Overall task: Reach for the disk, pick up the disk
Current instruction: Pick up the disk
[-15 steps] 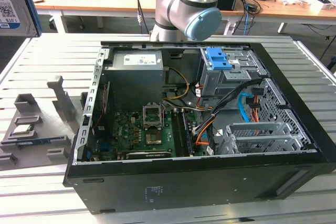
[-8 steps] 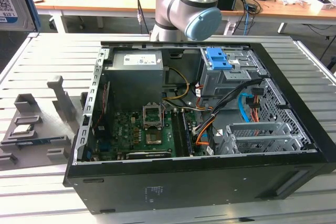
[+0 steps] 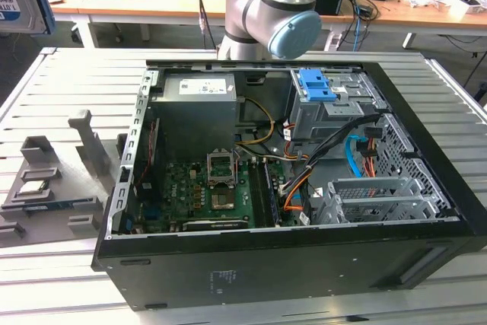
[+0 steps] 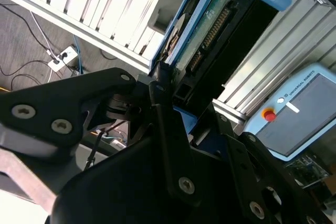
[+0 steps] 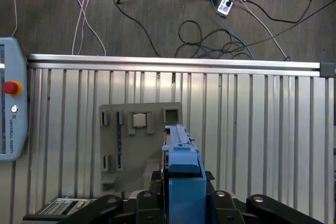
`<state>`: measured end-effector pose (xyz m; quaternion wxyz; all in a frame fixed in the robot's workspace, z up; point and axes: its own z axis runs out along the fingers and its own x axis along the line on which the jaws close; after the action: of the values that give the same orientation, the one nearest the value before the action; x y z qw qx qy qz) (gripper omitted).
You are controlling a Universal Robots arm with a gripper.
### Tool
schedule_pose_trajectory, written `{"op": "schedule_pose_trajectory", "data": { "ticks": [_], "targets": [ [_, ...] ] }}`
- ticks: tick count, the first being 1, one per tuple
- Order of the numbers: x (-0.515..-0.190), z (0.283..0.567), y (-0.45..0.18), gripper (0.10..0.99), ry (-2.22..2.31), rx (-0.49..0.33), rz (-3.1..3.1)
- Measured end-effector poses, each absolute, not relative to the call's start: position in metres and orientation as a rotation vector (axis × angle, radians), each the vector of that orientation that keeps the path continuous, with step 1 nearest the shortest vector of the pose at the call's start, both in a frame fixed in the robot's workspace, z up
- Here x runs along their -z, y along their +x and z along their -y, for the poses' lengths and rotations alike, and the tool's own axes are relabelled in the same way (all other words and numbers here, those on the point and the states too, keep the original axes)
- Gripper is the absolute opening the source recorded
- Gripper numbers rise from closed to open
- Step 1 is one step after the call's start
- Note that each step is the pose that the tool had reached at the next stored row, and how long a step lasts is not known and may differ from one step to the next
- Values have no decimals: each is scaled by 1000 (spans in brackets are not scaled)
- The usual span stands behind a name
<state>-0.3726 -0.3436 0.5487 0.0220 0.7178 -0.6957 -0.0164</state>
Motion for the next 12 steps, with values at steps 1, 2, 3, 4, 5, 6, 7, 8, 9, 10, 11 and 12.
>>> {"op": "schedule_pose_trajectory", "data": {
  "ticks": [1,2,3,4,5,6,7,8,9,10,11,12],
  "targets": [
    [-551,344,-372,365,2224,52,2155],
    [-553,344,-372,365,2223,52,2155],
    [-555,344,-372,365,2223,53,2155],
    [-556,344,-372,365,2223,53,2154],
    [-559,344,-371,365,2222,54,2154],
    [-560,344,-371,365,2222,55,2154],
    [-561,344,-371,365,2222,55,2154],
    [-565,344,-370,365,2221,56,2153],
    [-567,344,-370,365,2221,57,2153],
    [-568,344,-370,365,2221,57,2153],
    [-570,344,-370,365,2221,58,2152],
    [-573,344,-369,365,2220,59,2152]
  ]
}}
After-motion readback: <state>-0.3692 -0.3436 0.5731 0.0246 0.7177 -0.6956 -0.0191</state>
